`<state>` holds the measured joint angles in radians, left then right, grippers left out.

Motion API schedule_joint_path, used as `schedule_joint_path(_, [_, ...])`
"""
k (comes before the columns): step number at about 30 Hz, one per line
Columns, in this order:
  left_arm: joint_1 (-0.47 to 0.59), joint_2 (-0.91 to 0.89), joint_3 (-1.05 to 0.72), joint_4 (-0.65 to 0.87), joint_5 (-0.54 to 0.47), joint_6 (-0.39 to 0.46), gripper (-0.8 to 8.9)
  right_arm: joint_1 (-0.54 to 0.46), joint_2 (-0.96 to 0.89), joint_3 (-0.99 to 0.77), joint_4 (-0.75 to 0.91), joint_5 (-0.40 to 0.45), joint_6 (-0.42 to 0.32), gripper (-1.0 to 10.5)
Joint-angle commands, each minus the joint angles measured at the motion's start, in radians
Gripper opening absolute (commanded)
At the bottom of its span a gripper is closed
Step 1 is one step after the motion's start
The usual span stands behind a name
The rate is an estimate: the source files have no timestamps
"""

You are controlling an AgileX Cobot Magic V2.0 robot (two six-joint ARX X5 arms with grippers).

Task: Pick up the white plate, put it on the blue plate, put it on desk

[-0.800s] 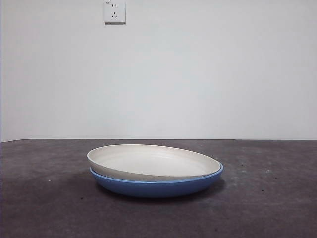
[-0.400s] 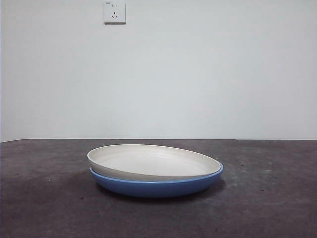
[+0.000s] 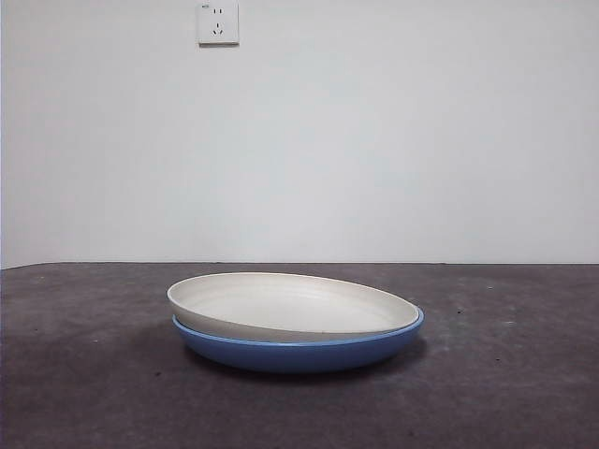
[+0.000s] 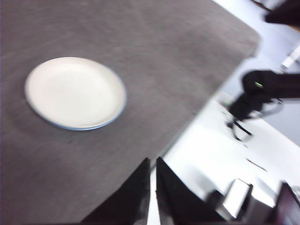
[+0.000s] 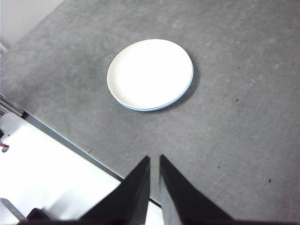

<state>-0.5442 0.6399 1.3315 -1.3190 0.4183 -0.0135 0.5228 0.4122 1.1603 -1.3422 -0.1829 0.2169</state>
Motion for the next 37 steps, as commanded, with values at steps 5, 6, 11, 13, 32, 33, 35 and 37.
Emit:
schedule_joint_path(5, [0.218, -0.055, -0.132, 0.188, -0.004, -0.087, 0.21, 0.005, 0.003, 0.011, -0.07, 0.0, 0.007, 0.3])
schedule_joint_path(6, [0.242, -0.074, -0.18, 0.27, -0.004, -0.085, 0.21, 0.005, 0.003, 0.011, -0.07, 0.0, 0.007, 0.3])
schedule_joint_path(11, [0.348, -0.219, -0.559, 0.829, -0.015, -0.067, 0.21, 0.005, 0.003, 0.011, -0.07, 0.0, 0.007, 0.3])
schedule_joint_path(13, [0.376, -0.28, -0.708, 0.995, -0.058, -0.015, 0.21, 0.005, 0.003, 0.011, -0.07, 0.0, 0.007, 0.3])
schedule_joint_path(32, [0.471, -0.637, -1.286, 1.197, -0.415, -0.031, 0.21, 0.005, 0.003, 0.011, -0.07, 0.0, 0.007, 0.3])
schedule_joint_path(33, [0.472, -0.637, -1.289, 1.193, -0.416, -0.03, 0.21, 0.005, 0.003, 0.011, -0.07, 0.0, 0.007, 0.3])
schedule_joint_path(35, [0.472, -0.637, -1.296, 1.177, -0.416, -0.028, 0.21, 0.005, 0.003, 0.011, -0.07, 0.0, 0.007, 0.3])
schedule_joint_path(37, [0.472, -0.637, -1.313, 1.178, -0.416, -0.028, 0.21, 0.005, 0.003, 0.011, -0.07, 0.0, 0.007, 0.3])
